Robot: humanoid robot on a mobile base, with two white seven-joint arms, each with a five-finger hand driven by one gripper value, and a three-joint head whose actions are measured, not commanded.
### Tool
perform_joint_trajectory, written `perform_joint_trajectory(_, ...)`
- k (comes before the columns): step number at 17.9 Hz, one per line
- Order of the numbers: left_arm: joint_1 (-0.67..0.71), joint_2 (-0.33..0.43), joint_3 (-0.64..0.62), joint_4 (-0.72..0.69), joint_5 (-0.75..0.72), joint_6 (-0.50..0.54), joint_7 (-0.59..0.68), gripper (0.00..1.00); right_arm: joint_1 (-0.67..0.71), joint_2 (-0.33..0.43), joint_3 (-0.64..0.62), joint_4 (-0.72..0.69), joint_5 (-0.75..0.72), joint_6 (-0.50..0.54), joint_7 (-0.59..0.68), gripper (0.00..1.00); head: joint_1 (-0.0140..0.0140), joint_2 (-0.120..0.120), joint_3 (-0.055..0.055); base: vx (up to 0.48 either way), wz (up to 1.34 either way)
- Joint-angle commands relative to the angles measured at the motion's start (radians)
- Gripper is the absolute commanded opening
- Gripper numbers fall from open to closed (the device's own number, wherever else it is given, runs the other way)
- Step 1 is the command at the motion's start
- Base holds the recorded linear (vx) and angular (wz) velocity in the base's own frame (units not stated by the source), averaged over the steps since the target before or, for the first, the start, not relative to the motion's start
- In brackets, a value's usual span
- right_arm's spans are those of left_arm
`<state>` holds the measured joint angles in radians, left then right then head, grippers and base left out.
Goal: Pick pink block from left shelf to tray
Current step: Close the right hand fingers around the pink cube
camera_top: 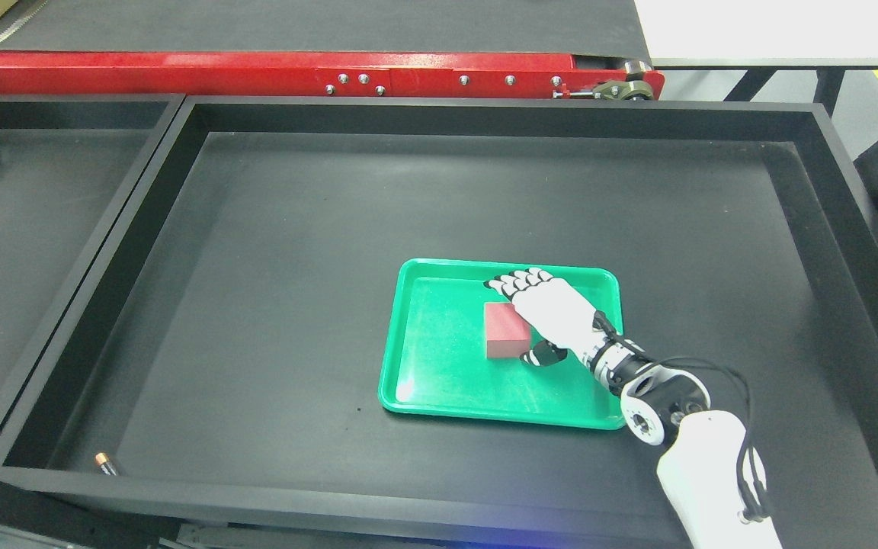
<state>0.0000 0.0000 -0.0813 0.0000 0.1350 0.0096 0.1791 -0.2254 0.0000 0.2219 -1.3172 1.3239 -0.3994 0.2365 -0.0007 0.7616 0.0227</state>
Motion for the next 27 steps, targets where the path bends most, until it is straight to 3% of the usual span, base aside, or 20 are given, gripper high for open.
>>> perform_joint_trajectory(1,-0.029,0.017,0.000,-0.017,0.000,0.000,0.000,1.00,-0.014,-0.017,0.005,0.098,0.000,-0.015,0.017,0.99,0.0000,0.000,0.000,0.000,0.00)
perform_joint_trajectory(5,-0.029,0.017,0.000,-0.017,0.000,0.000,0.000,1.00,-0.025,-0.017,0.002,0.115,-0.008,-0.018,0.027,0.93,0.0000,0.000,0.000,0.000,0.00)
perform_joint_trajectory(6,-0.031,0.017,0.000,-0.017,0.000,0.000,0.000,1.00,-0.025,-0.017,0.002,0.115,-0.008,-0.018,0.027,0.86,0.0000,0.000,0.000,0.000,0.00)
perform_joint_trajectory(10,-0.029,0.017,0.000,-0.017,0.000,0.000,0.000,1.00,-0.025,-0.017,0.002,0.121,-0.008,-0.021,0.027,0.40,0.0000,0.000,0.000,0.000,0.00)
perform_joint_trajectory(14,-0.031,0.017,0.000,-0.017,0.000,0.000,0.000,1.00,-0.022,-0.017,-0.012,0.119,-0.014,-0.065,0.006,0.08,0.0000,0.000,0.000,0.000,0.00)
perform_joint_trajectory(15,-0.029,0.017,0.000,-0.017,0.000,0.000,0.000,1.00,-0.022,-0.017,-0.013,0.119,-0.020,-0.071,-0.009,0.03,0.0000,0.000,0.000,0.000,0.00)
perform_joint_trajectory(21,-0.029,0.017,0.000,-0.017,0.000,0.000,0.000,1.00,-0.022,-0.017,-0.078,0.079,-0.075,-0.114,-0.106,0.01,0.0000,0.000,0.000,0.000,0.00)
perform_joint_trajectory(27,-0.029,0.017,0.000,-0.017,0.000,0.000,0.000,1.00,0.012,-0.024,-0.202,-0.028,-0.201,-0.261,-0.230,0.02,0.0000,0.000,0.000,0.000,0.00)
